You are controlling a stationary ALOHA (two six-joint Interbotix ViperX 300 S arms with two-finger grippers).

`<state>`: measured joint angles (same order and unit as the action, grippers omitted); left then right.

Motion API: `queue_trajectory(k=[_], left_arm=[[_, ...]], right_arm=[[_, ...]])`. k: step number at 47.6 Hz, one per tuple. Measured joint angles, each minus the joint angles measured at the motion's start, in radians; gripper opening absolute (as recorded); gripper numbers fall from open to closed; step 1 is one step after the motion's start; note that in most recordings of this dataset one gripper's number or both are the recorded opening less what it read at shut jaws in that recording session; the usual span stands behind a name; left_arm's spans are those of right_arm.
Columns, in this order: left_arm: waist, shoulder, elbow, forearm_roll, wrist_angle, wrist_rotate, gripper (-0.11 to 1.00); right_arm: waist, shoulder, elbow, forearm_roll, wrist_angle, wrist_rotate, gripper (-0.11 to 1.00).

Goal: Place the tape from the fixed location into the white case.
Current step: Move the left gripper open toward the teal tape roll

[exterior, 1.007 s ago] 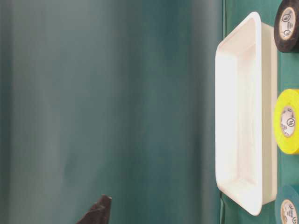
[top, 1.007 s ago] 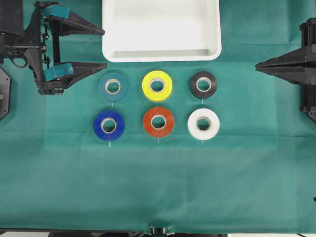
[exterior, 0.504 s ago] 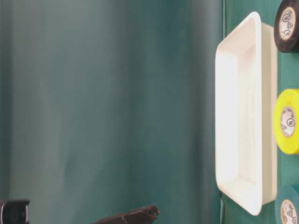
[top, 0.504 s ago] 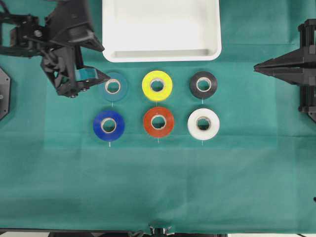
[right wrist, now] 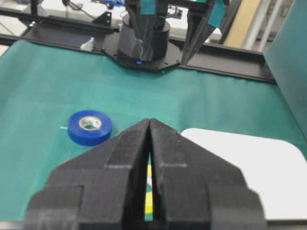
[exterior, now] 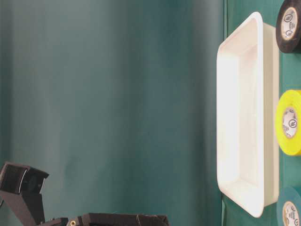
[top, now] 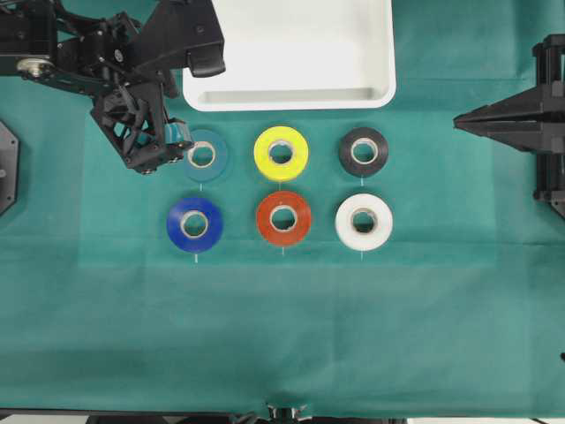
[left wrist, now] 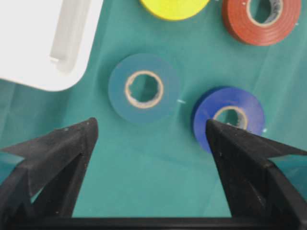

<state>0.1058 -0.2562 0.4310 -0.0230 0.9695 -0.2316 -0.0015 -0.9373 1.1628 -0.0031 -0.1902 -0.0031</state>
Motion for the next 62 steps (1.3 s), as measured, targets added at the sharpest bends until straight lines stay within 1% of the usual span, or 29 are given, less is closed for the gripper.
queue_trajectory(k=[8,32,46,56,62], left_arm=[[0.0,0.003,-0.002,0.0,0.005,-0.011,0.99],[-0.002,0.002,-0.003,0.002,-0.006,-0.011,0.99],[-0.002,0.006,0.002,0.003,-0.049,-0.011,0.98],[0.0,0.048,0.031,0.003,-0.078,-0.032,0.98],[-0.012,0.072,0.043,0.005,-0.098,-0.034,0.98]], right_arm=[[0.0,0.0,0.0,0.0,0.002,0.0,0.0],[0.0,0.002,0.0,0.0,0.005,0.0,0.0],[0.0,0.002,0.0,0.0,0.011,0.0,0.0],[0.0,0.0,-0.002,0.0,0.018,0.0,0.0],[0.0,0.002,-0.002,0.0,0.02,0.0,0.0]])
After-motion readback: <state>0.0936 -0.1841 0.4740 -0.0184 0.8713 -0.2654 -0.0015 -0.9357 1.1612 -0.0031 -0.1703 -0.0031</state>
